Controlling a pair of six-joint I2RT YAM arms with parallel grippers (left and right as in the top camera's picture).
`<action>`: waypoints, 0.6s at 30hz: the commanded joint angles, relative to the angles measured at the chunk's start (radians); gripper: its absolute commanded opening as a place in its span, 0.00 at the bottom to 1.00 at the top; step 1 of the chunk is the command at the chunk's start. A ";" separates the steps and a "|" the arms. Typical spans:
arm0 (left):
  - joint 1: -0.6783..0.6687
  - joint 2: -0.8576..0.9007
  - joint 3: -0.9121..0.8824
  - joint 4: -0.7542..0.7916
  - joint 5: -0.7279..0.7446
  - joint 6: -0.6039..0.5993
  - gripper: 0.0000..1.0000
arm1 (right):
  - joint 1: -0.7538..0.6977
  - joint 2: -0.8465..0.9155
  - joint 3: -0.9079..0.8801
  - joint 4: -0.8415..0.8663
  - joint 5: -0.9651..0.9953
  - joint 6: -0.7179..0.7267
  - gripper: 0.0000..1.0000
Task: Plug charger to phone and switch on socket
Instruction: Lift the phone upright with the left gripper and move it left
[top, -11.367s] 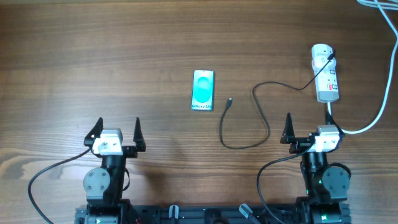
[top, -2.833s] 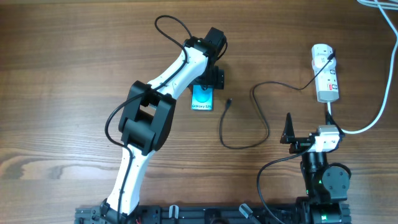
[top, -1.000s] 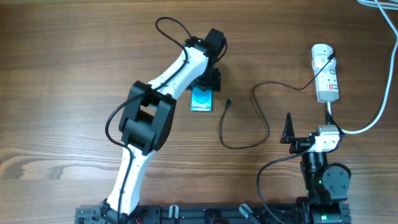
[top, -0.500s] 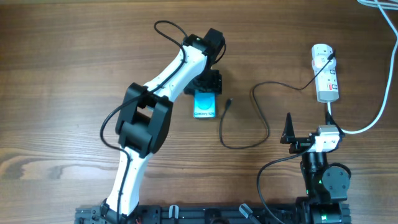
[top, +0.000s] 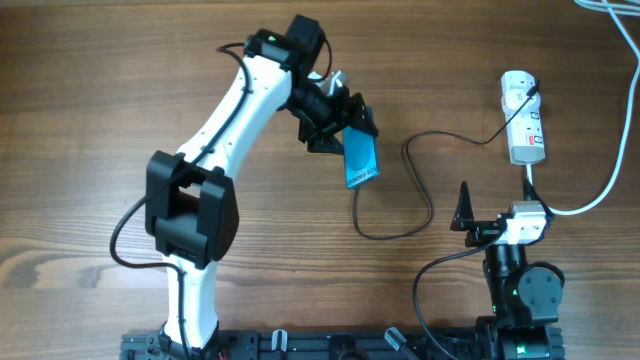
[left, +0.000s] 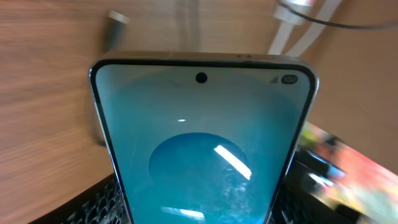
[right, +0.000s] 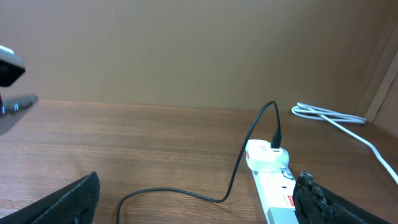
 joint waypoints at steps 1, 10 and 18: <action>0.039 -0.034 0.002 -0.009 0.325 -0.006 0.74 | -0.004 -0.003 -0.001 0.004 -0.009 -0.018 1.00; 0.065 -0.034 0.001 -0.030 0.617 -0.006 0.73 | -0.004 -0.003 -0.001 0.004 -0.008 -0.018 1.00; 0.068 -0.034 0.001 -0.029 0.736 -0.058 0.73 | -0.004 -0.003 -0.001 0.004 -0.009 -0.018 1.00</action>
